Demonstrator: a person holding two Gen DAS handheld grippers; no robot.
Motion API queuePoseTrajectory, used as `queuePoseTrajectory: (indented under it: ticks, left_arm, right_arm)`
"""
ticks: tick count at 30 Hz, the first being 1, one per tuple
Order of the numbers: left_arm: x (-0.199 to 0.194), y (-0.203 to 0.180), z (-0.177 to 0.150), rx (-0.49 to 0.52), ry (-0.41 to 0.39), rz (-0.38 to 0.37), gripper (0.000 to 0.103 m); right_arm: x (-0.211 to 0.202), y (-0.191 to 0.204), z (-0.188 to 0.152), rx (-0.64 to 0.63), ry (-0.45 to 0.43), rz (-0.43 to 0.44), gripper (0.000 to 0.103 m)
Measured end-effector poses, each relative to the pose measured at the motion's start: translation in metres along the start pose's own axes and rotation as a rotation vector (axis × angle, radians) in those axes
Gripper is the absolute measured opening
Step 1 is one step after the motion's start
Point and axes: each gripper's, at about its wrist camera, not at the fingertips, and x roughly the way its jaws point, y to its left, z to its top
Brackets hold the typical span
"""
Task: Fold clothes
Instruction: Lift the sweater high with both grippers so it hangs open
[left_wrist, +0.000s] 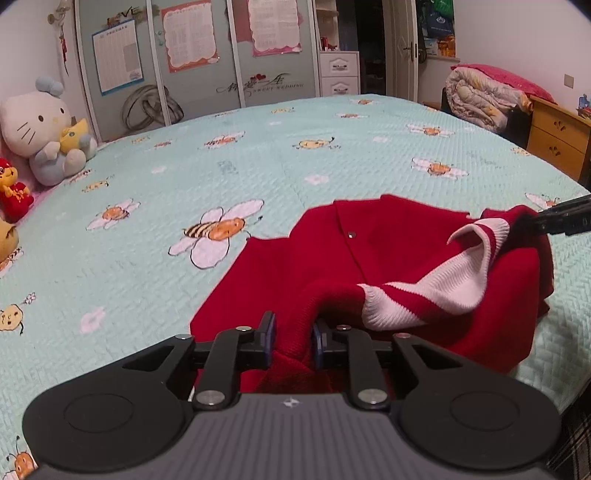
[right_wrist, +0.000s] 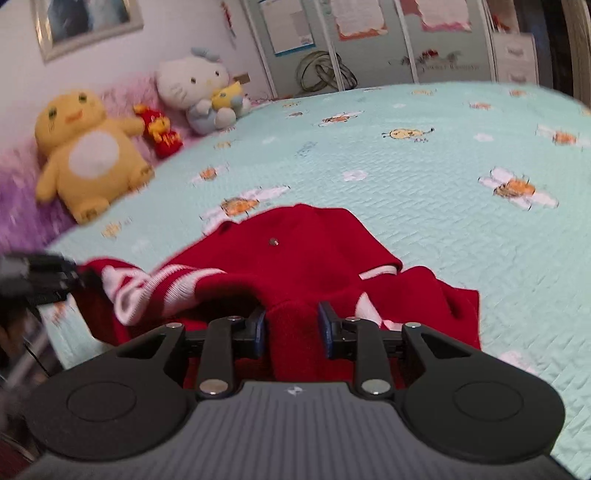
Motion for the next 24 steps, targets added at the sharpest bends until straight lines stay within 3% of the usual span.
queuePoseTrajectory:
  ticks: [4,5,6,7,13,17,19,24]
  left_arm:
    - [0.004,-0.005,-0.007,0.037,-0.008,0.005,0.03]
    - [0.003,-0.007,-0.009,0.056,-0.013,0.008,0.032]
    - [0.002,-0.009,-0.011,0.078,-0.021,0.008,0.036]
    - [0.001,-0.012,-0.013,0.1,-0.029,0.006,0.042]
    - [-0.004,-0.026,-0.023,0.213,-0.065,0.037,0.048]
    - [-0.018,-0.035,-0.024,0.267,-0.102,-0.034,0.053]
    - [-0.023,-0.042,-0.028,0.315,-0.111,-0.086,0.063]
    - [-0.024,-0.057,-0.04,0.405,-0.103,-0.103,0.065]
  right_arm:
    - [0.01,0.014,-0.008,-0.111,-0.014,-0.086,0.032]
    - [0.01,0.019,-0.01,-0.144,-0.03,-0.121,0.029]
    - [0.01,0.024,-0.013,-0.176,-0.046,-0.155,0.011]
    - [0.011,0.029,-0.015,-0.208,-0.062,-0.189,0.01]
    - [0.004,0.048,-0.017,-0.285,-0.168,-0.268,0.01]
    - [-0.013,0.055,-0.011,-0.314,-0.252,-0.32,0.01]
    - [-0.021,0.052,-0.006,-0.299,-0.28,-0.329,0.01]
    - [-0.028,0.036,-0.003,-0.207,-0.281,-0.311,0.01]
